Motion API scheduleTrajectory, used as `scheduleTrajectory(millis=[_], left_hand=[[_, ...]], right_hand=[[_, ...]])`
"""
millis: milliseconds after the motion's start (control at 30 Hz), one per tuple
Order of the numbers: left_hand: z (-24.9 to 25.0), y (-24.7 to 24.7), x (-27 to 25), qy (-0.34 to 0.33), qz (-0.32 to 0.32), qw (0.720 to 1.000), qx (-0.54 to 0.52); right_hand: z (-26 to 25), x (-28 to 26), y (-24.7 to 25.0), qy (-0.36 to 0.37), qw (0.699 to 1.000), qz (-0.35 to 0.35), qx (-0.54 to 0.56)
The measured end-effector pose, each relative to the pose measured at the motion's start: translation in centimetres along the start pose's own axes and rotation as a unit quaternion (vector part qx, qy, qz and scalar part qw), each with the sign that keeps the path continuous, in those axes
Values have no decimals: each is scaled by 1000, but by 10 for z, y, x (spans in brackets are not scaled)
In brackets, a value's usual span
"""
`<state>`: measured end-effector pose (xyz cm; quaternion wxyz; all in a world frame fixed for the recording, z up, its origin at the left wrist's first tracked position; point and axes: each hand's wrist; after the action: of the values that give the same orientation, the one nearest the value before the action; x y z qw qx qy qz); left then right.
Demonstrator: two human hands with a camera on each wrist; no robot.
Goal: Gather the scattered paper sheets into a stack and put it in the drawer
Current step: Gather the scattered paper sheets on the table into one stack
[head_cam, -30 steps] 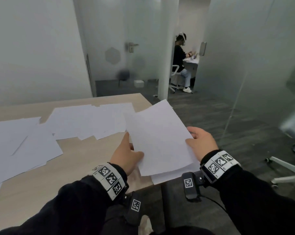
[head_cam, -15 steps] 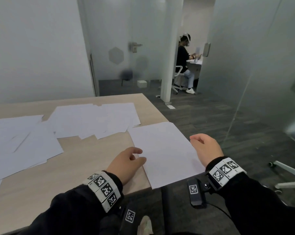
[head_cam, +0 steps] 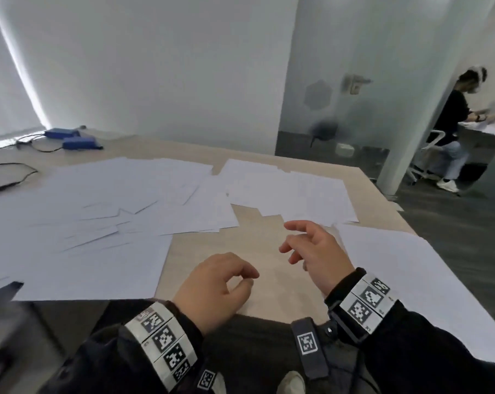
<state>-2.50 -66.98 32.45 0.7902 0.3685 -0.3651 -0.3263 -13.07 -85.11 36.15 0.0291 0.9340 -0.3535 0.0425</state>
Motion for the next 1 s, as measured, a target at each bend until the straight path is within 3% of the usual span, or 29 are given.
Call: scheduleTrajectory(millis=[233, 467, 567, 733, 900, 1000], left_hand=[[-102, 48, -61, 126, 86, 981, 121], [-169, 87, -104, 244, -23, 936, 254], [-194, 104, -111, 277, -9, 918, 283], [-226, 128, -111, 319, 26, 903, 287], [-252, 145, -92, 311, 7, 898, 312], [-264, 148, -77, 287, 36, 900, 326]], right_hand=[[13, 45, -114, -54, 993, -97, 43], [32, 75, -199, -122, 968, -147, 162], [38, 87, -225, -134, 957, -145, 213], [43, 95, -246, -96, 953, -112, 266], [43, 108, -257, -58, 956, -151, 244], [46, 113, -262, -66, 958, -182, 210]])
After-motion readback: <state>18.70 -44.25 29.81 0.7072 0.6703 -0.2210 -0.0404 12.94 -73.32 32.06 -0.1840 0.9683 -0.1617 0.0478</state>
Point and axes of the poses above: each hand's wrist, its own x-axis towards the middle knuckle, its own y-axis out of the back of the hand, z = x × y, and after that the axes turned 15 degrees about x, right-handed
